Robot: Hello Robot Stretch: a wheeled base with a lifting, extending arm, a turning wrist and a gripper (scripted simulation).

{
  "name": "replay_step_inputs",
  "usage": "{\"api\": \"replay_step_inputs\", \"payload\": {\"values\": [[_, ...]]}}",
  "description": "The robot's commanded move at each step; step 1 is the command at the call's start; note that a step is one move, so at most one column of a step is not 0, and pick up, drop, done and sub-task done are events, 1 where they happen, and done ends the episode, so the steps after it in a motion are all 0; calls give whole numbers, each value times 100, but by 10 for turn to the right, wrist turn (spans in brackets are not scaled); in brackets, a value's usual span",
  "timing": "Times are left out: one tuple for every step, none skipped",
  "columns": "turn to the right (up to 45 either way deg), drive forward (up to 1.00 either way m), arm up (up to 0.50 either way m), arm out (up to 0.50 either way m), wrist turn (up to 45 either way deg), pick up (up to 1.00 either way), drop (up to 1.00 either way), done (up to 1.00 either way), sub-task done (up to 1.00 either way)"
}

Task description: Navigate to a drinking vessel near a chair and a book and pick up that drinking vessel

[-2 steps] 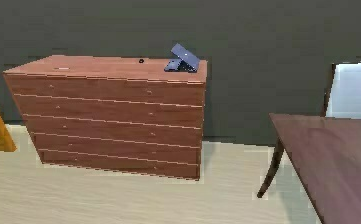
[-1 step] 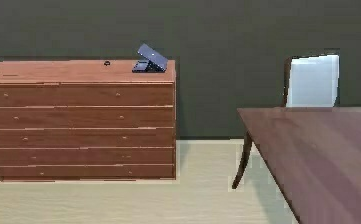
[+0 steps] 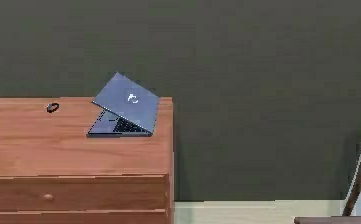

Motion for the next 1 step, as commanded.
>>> {"api": "replay_step_inputs", "payload": {"values": [[450,0,0,0,0,0,0,0,0]]}}
